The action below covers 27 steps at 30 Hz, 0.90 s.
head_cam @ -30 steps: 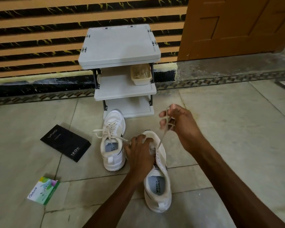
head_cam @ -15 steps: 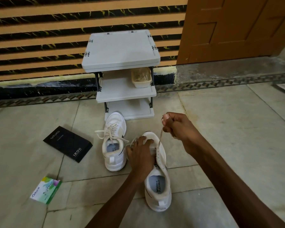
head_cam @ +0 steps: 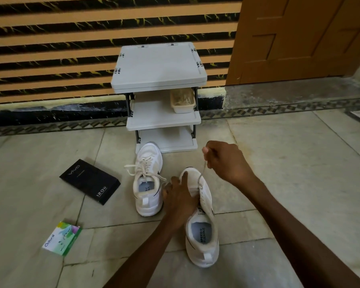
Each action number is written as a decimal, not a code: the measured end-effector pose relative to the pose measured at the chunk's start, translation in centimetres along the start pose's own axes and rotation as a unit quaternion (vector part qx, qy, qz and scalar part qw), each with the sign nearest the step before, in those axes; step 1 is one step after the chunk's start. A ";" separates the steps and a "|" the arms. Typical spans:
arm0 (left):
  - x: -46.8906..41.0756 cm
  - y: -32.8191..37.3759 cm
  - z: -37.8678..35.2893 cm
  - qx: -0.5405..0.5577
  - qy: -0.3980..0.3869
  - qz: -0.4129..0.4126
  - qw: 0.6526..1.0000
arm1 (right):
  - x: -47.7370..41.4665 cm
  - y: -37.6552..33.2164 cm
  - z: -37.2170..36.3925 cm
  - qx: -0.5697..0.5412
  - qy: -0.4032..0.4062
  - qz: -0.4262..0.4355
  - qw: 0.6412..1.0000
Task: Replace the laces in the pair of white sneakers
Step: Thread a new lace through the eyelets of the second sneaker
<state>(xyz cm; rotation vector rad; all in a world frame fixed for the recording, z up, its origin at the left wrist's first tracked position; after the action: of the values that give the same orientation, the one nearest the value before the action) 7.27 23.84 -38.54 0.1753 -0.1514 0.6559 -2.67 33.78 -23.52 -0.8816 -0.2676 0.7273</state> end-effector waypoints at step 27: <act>1.8 -1.5 37.3 0.425 0.053 -0.198 0.882 | -6.5 -16.9 12.3 -0.293 0.090 0.117 0.945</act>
<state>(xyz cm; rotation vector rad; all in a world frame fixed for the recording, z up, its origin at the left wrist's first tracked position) 6.44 15.91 -2.01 0.9934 0.2896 0.2792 -5.63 29.79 -2.23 -1.5594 -0.2195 0.7921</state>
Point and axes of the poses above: each hand's wrist, its own x-axis away from the middle knuckle, its own z-axis out of the back of the hand, y = z × x, the point moved 2 cm from there along -x, towards the middle knuckle, and after that the axes turned 15 degrees about -x, right-handed, at the moved point
